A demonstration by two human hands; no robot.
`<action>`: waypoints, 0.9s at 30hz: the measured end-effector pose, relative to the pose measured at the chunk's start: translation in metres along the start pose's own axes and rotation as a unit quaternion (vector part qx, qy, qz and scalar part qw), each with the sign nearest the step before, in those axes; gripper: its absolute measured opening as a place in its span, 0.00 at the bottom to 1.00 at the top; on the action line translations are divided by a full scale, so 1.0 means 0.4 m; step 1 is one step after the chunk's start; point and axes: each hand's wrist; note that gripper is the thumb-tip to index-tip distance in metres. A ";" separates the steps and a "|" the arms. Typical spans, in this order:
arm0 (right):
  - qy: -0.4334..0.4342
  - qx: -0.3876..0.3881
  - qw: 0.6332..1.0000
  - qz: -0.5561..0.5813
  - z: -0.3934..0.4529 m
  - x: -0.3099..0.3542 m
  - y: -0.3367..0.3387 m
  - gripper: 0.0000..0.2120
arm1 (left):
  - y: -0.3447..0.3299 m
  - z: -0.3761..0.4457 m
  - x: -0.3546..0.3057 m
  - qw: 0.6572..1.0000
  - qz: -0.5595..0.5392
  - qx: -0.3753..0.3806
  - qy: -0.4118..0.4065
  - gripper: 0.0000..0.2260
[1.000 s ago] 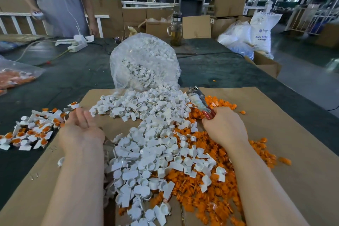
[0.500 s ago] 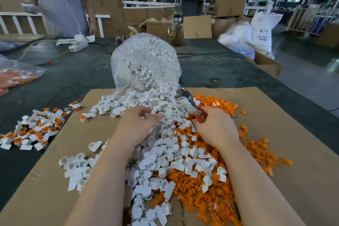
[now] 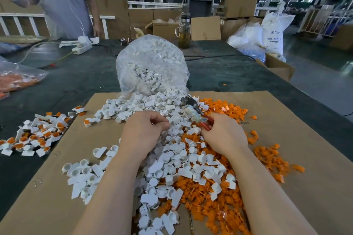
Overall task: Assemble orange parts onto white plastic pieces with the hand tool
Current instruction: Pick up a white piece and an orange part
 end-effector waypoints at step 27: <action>-0.043 -0.006 0.921 0.388 -0.002 0.025 0.008 0.04 | 0.011 -0.001 -0.023 0.930 -0.357 0.062 0.070 0.04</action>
Point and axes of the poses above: each hand's wrist, its own z-axis towards the middle knuckle, its own y-axis out of the back of the hand, x = y × z, and after that the axes turned 14 degrees about z, right-handed
